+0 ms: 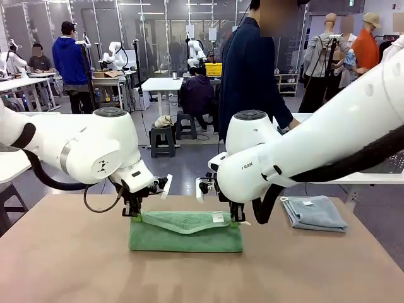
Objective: Fold the towels and place them in the basket.
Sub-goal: When a person lays out a Towel with hook on the table, fold it in half twice.
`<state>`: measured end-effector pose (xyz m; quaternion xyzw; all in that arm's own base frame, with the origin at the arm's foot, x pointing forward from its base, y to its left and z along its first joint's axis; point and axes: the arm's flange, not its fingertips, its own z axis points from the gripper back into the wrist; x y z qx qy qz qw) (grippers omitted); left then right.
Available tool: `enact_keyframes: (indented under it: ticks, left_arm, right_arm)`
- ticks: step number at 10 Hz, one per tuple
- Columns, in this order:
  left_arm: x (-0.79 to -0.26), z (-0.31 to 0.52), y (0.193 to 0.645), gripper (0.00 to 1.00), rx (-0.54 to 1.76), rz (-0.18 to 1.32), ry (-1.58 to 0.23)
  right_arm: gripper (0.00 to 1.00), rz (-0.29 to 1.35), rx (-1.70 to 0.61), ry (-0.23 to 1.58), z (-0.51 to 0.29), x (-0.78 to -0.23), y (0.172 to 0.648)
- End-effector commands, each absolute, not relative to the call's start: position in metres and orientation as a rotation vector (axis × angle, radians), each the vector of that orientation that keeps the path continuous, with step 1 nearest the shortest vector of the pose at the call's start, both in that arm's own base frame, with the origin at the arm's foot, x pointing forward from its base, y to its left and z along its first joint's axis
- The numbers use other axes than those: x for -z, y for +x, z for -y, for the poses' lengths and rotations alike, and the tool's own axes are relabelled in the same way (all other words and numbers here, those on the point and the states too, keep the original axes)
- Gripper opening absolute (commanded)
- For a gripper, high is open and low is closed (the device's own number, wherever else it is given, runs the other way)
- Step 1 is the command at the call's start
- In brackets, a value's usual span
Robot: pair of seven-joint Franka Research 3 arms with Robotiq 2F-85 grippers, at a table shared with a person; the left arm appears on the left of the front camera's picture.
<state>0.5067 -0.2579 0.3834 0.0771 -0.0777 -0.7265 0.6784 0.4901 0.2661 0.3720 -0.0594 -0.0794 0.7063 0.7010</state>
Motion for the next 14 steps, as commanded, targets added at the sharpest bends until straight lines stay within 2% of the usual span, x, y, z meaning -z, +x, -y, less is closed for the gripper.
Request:
enact_keyframes:
  ticks: [1, 6, 13, 14]
  left_arm:
    - [-0.383, 0.257, 0.529, 0.04, 1.612, 0.139, 0.202]
    - [-0.367, 0.251, 0.573, 0.04, 1.617, 0.174, 0.217]
    - [-0.341, 0.244, 0.610, 0.04, 1.603, 0.176, 0.179]
    - [-0.337, 0.245, 0.612, 0.18, 1.607, 0.184, 0.176]
  right_arm:
    - [0.04, 0.133, -1.560, -0.157, -0.265, -0.369, 0.510]
    - [0.04, 0.163, -1.537, -0.170, -0.261, -0.354, 0.540]
    - [0.04, 0.140, -1.492, -0.157, -0.266, -0.332, 0.555]
    - [0.14, 0.152, -1.492, -0.159, -0.265, -0.331, 0.557]
